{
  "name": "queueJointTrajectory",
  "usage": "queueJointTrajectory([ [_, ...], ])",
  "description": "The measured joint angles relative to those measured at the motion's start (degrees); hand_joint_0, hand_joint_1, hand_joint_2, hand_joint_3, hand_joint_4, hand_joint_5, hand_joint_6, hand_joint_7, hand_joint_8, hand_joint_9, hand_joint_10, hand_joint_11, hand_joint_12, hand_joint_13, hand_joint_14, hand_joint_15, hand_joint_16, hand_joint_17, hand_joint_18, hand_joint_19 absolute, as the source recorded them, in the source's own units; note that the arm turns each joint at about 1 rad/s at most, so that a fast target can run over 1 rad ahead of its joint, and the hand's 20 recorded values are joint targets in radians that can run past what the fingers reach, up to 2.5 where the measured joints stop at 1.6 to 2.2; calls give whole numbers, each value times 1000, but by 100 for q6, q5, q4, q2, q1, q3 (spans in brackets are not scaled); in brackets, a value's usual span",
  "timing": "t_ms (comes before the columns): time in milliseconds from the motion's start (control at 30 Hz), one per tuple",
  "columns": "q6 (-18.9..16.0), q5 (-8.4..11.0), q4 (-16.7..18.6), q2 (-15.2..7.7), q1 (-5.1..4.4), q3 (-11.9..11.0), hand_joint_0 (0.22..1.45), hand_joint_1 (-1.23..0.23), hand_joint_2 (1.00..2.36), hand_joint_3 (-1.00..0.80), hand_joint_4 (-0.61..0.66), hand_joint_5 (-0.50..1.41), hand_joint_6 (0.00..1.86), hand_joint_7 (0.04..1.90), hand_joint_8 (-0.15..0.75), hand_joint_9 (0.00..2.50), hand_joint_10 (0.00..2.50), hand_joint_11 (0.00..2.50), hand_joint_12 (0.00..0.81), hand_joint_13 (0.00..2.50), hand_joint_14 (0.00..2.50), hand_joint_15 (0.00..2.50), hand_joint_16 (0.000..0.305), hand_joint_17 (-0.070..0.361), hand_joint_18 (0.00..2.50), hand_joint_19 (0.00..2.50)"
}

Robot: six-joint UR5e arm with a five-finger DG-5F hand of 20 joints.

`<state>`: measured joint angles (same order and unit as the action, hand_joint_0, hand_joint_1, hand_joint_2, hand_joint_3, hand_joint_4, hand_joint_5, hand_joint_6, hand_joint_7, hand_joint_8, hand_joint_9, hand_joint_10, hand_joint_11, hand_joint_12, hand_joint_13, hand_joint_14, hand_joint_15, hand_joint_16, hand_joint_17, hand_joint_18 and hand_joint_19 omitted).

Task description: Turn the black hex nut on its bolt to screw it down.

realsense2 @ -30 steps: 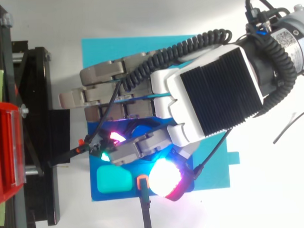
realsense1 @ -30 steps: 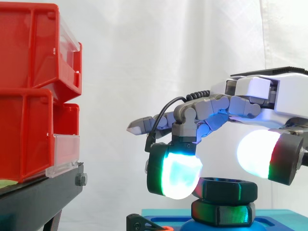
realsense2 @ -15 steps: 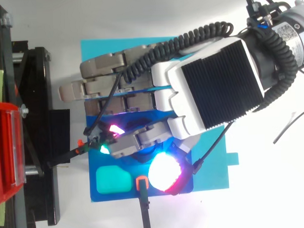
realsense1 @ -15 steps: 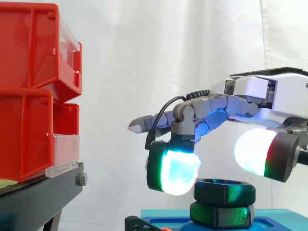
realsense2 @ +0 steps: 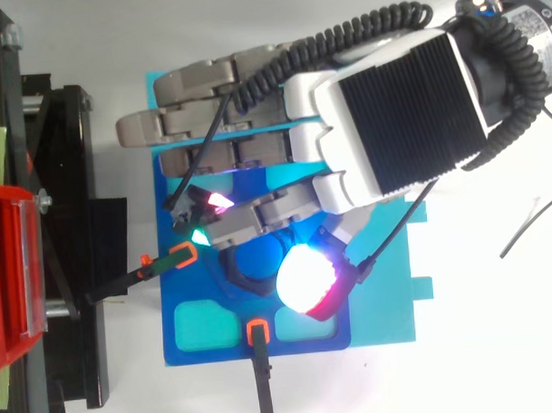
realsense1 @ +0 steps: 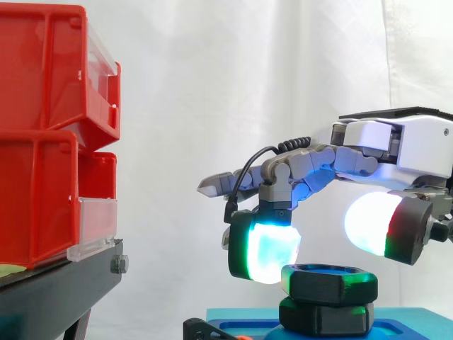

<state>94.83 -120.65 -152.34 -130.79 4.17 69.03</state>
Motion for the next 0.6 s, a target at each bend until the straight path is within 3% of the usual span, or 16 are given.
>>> queueJointTrajectory([
  [367, -5, -231, 49, 1, 197, 1, 532, -232, 1000, -500, 51, -56, 504, 1275, 255, 714, 0, 0, 336, 294, 0, 0, 45, 101, 331, 307],
  [600, -37, -269, 51, 7, 180, -81, 531, -233, 1000, -500, 72, -68, 504, 1189, 259, 712, 0, 0, 338, 295, 0, 0, 45, 101, 330, 295],
])
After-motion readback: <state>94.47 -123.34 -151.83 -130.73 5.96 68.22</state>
